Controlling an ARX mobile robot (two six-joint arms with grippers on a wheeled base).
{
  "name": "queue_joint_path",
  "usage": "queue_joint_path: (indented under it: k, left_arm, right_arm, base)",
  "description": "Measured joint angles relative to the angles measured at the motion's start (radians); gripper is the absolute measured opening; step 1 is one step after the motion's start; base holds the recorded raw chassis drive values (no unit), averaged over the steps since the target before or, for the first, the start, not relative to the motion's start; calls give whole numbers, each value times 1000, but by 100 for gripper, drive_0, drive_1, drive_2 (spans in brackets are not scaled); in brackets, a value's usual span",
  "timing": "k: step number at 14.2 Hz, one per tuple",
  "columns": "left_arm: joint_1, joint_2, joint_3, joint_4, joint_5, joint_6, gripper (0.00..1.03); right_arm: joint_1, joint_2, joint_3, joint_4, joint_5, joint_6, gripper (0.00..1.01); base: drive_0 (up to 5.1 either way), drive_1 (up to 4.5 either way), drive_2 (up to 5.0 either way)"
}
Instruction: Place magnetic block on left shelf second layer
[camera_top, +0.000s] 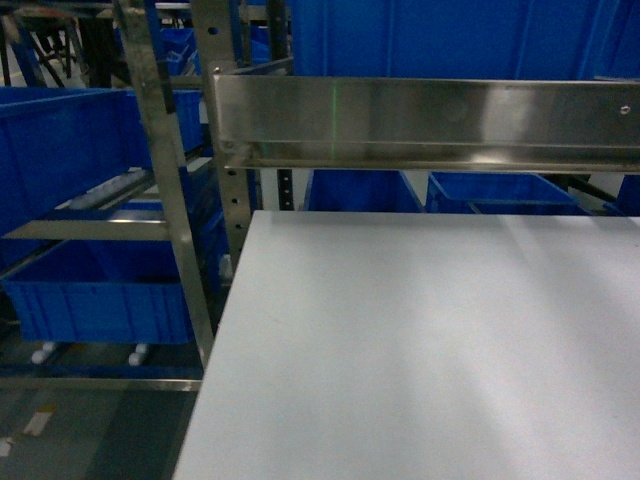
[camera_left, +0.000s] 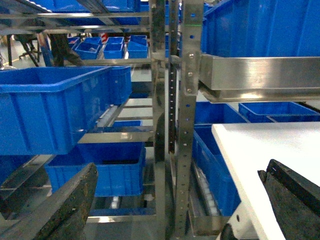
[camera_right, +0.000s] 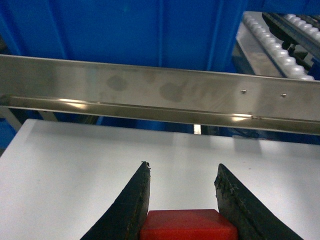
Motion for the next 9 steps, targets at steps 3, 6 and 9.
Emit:
queue_joint_path:
  k: [3,6,9]
  left_arm:
    - [0,0,0,-2,0,0,98]
    - [0,0,0,-2,-2,0,98]
    - [0,0,0,-1,0,0,98]
  right_arm:
    - [0,0,0,-3,0,0,33]
    - [1,1,0,-2,0,0,33]
    - [5,0,0,-1,-1,1,33]
  base:
    - [-488,258,258]
    - [-497,248,248]
    - [-496,248,248]
